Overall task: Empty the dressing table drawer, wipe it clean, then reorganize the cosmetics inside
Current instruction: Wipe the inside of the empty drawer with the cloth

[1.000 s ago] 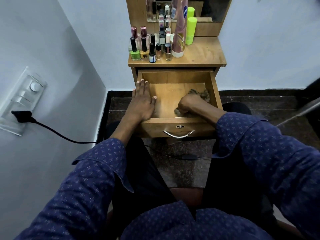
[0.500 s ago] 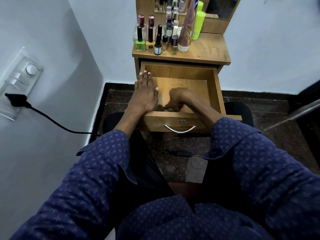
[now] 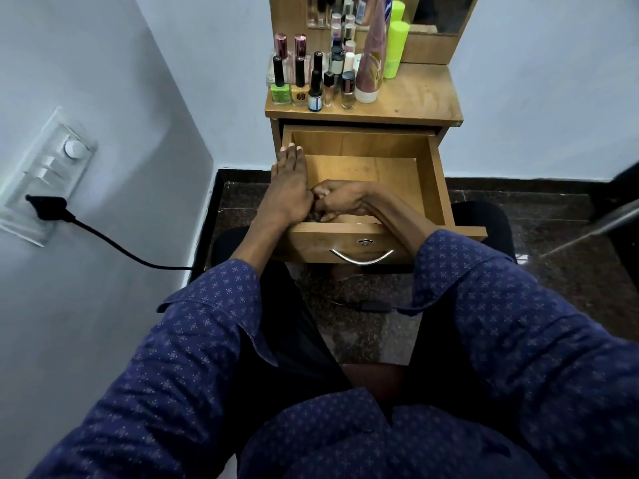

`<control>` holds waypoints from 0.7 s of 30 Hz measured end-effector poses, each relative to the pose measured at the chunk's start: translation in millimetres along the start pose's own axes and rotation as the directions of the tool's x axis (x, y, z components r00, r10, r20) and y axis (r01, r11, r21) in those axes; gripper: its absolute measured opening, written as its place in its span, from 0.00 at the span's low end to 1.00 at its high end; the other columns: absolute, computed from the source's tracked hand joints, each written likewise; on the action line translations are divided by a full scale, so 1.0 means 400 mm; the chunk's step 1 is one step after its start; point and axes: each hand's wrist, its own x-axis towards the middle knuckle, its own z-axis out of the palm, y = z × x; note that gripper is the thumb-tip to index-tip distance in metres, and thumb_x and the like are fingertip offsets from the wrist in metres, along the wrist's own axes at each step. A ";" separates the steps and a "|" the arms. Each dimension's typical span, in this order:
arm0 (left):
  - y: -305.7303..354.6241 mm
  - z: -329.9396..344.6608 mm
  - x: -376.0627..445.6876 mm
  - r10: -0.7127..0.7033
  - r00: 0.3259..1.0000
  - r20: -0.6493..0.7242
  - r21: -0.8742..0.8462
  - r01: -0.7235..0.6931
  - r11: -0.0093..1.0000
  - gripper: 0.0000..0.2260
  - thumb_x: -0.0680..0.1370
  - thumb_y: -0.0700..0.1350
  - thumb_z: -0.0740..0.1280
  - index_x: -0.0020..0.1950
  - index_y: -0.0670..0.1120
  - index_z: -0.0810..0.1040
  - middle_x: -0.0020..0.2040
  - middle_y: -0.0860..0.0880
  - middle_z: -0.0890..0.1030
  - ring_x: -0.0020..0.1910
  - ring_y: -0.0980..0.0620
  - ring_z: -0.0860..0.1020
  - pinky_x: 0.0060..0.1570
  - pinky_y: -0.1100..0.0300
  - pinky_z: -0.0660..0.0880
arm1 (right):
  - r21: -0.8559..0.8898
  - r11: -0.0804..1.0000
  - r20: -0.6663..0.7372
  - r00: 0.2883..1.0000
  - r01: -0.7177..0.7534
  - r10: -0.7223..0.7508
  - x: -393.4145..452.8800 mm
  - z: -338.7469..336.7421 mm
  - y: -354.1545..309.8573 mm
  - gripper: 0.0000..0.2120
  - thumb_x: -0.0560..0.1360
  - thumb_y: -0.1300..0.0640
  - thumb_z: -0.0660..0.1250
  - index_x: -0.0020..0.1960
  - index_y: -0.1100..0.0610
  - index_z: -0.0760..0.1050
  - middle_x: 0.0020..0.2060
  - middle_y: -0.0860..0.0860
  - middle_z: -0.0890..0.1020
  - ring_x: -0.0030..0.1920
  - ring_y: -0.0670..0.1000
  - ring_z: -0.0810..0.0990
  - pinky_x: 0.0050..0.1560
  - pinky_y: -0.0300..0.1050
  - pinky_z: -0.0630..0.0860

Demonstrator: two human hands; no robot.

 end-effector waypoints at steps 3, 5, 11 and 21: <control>0.007 -0.006 -0.006 -0.003 1.000 -0.013 -0.020 0.003 1.000 0.36 0.81 0.33 0.58 0.86 0.39 0.43 0.86 0.40 0.42 0.85 0.44 0.39 0.83 0.50 0.38 | 0.035 0.997 -0.111 0.992 0.071 -0.067 -0.019 -0.022 0.011 0.12 0.82 0.70 0.62 0.56 0.56 0.79 0.43 0.47 0.84 0.40 0.43 0.81 0.43 0.41 0.78; 0.003 -0.008 -0.008 0.003 1.000 -0.013 -0.031 -0.004 0.999 0.36 0.81 0.33 0.57 0.86 0.39 0.43 0.86 0.40 0.42 0.85 0.44 0.39 0.83 0.50 0.38 | -0.157 0.983 -0.202 0.971 0.095 -0.126 -0.040 -0.053 0.003 0.09 0.79 0.68 0.67 0.54 0.58 0.81 0.47 0.51 0.87 0.48 0.52 0.84 0.49 0.49 0.79; -0.003 -0.005 -0.009 0.017 0.999 -0.028 -0.043 -0.018 0.999 0.34 0.82 0.34 0.56 0.85 0.38 0.44 0.86 0.40 0.43 0.85 0.44 0.40 0.83 0.49 0.40 | -0.628 0.763 -0.445 0.874 -0.149 -0.196 -0.115 -0.123 0.006 0.24 0.78 0.55 0.73 0.73 0.50 0.75 0.65 0.52 0.77 0.66 0.55 0.72 0.61 0.54 0.75; 0.004 -0.004 -0.011 0.008 1.000 -0.024 -0.012 -0.008 1.000 0.32 0.84 0.37 0.56 0.86 0.39 0.44 0.86 0.40 0.43 0.85 0.43 0.40 0.83 0.48 0.40 | -0.703 0.711 -0.250 0.936 0.000 -0.247 -0.010 -0.095 0.094 0.25 0.83 0.61 0.62 0.79 0.48 0.70 0.82 0.54 0.62 0.80 0.59 0.64 0.80 0.57 0.61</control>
